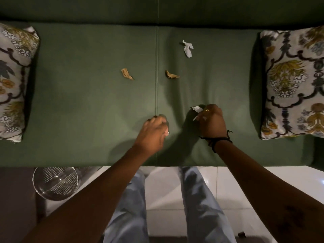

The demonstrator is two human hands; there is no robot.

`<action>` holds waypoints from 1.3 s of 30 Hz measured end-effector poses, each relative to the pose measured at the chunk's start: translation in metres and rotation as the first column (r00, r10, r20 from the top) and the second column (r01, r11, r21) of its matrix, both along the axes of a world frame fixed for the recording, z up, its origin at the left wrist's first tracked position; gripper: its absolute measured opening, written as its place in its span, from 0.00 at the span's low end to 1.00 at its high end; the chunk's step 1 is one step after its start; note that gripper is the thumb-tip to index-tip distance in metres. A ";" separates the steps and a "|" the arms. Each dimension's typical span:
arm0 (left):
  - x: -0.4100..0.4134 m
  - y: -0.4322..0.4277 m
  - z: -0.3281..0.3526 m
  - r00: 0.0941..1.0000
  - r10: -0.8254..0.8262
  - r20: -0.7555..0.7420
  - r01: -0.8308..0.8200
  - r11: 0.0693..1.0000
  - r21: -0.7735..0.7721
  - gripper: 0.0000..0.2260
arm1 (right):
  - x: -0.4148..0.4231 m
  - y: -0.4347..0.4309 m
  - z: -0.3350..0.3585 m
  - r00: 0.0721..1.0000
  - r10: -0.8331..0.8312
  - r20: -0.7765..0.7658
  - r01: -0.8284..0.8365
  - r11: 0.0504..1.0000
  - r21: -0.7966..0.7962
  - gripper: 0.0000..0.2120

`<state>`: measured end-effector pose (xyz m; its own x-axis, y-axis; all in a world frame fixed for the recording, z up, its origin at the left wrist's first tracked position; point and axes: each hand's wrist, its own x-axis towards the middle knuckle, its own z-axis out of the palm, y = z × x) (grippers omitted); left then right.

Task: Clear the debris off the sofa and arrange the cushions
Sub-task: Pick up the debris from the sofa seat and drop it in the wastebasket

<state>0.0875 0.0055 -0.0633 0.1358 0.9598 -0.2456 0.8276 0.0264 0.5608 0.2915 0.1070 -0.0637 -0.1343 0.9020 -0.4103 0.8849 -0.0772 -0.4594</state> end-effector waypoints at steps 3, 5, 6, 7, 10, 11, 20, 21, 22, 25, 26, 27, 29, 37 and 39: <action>0.008 0.003 -0.003 0.989 -0.049 -0.138 0.037 0.996 -0.087 0.10 | -0.014 0.003 -0.001 0.998 -0.002 0.056 0.004 1.000 -0.026 0.08; 0.006 0.006 -0.009 0.988 -0.059 -0.145 0.043 0.993 -0.112 0.16 | -0.022 0.007 0.003 0.998 -0.053 0.017 0.053 0.999 -0.012 0.07; 0.005 0.006 -0.011 0.989 -0.057 -0.134 0.039 0.990 -0.133 0.19 | -0.029 0.010 0.007 0.996 -0.087 -0.018 0.087 0.996 -0.017 0.05; 0.004 0.006 -0.013 0.992 -0.051 -0.120 0.031 0.986 -0.161 0.21 | -0.037 0.015 0.010 0.991 -0.119 -0.060 0.116 0.992 -0.045 0.06; 0.003 -0.005 -0.013 0.999 0.005 -0.054 -0.018 0.969 -0.245 0.20 | -0.072 0.041 0.017 0.978 -0.111 -0.178 0.095 0.991 -0.096 0.28; 0.001 -0.011 -0.013 0.998 0.040 -0.041 -0.048 0.971 -0.233 0.18 | -0.087 0.052 0.016 0.978 -0.090 -0.190 0.075 0.993 -0.086 0.31; 0.011 -0.037 -0.012 0.837 0.547 0.033 -0.519 0.811 -0.272 0.08 | -0.149 0.092 -0.003 0.963 0.181 0.198 -0.178 0.984 -0.032 0.10; 0.012 -0.041 -0.010 0.832 0.554 -0.011 -0.539 0.804 -0.251 0.07 | -0.149 0.090 -0.003 0.964 0.179 0.198 -0.175 0.984 -0.039 0.11; 0.013 -0.045 -0.009 0.835 0.548 -0.047 -0.546 0.813 -0.202 0.07 | -0.149 0.087 -0.001 0.966 0.177 0.186 -0.172 0.984 -0.042 0.11; 0.023 -0.052 -0.007 0.868 0.466 -0.173 -0.488 0.866 -0.111 0.09 | -0.144 0.068 0.007 0.979 0.171 0.111 -0.169 0.985 -0.026 0.11; 0.024 -0.052 -0.007 0.869 0.462 -0.177 -0.482 0.871 -0.092 0.09 | -0.142 0.059 0.010 0.983 0.164 0.083 -0.164 0.986 -0.010 0.10; 0.024 -0.051 -0.007 0.864 0.481 -0.149 -0.497 0.863 -0.095 0.09 | -0.140 0.049 0.013 0.987 0.145 0.065 -0.145 0.989 0.008 0.10; 0.022 -0.052 -0.005 0.861 0.502 -0.079 -0.509 0.852 -0.122 0.09 | -0.135 0.030 0.018 0.995 0.091 0.051 -0.093 0.995 0.044 0.09; -0.058 -0.120 0.018 0.261 0.947 0.188 -0.947 0.289 -0.142 0.08 | -0.192 -0.082 0.061 0.930 0.346 -0.122 -0.351 0.936 -0.018 0.10; -0.095 -0.164 0.019 0.063 0.978 0.200 -0.988 0.089 -0.124 0.07 | -0.229 -0.122 0.066 0.862 0.469 -0.192 -0.486 0.873 -0.047 0.10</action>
